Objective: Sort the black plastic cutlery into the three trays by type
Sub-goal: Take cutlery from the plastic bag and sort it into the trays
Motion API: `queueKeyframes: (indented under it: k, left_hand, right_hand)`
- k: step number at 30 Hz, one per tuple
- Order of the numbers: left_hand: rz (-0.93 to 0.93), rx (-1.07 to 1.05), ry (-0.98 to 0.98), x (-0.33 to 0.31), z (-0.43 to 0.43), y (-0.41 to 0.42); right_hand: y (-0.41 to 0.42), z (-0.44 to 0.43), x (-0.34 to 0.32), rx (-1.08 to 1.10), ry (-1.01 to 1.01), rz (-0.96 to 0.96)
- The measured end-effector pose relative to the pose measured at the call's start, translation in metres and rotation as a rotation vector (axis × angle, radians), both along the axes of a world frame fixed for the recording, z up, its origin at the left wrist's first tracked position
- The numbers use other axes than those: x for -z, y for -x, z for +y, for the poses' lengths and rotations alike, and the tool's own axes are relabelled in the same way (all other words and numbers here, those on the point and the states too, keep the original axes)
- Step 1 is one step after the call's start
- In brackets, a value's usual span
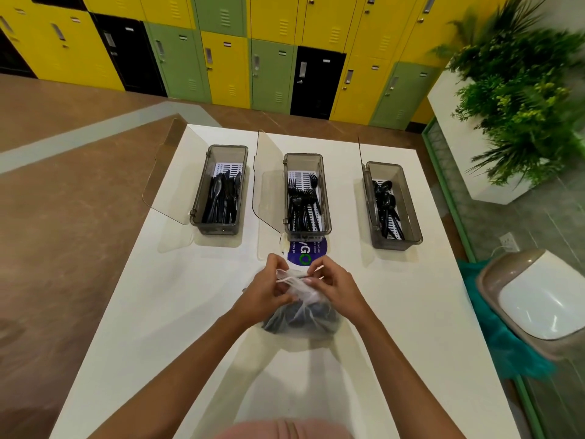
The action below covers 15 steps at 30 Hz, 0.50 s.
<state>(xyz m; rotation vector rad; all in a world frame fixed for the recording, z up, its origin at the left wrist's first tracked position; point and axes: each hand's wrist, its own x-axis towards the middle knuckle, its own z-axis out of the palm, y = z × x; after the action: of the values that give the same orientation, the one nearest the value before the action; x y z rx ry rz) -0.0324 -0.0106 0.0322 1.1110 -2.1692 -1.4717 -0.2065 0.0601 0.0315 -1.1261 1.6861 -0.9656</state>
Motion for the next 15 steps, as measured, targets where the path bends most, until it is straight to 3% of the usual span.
queueKeyframes:
  k: [8, 15]
  left_hand:
    - [0.011, -0.084, 0.013, -0.007, -0.004, -0.005]
    - [-0.046, -0.115, 0.003, -0.002, -0.015, -0.021]
  right_hand:
    - [0.009, 0.017, -0.003, -0.062, -0.081, -0.084]
    - [0.025, 0.031, 0.01, 0.074, -0.03, -0.1]
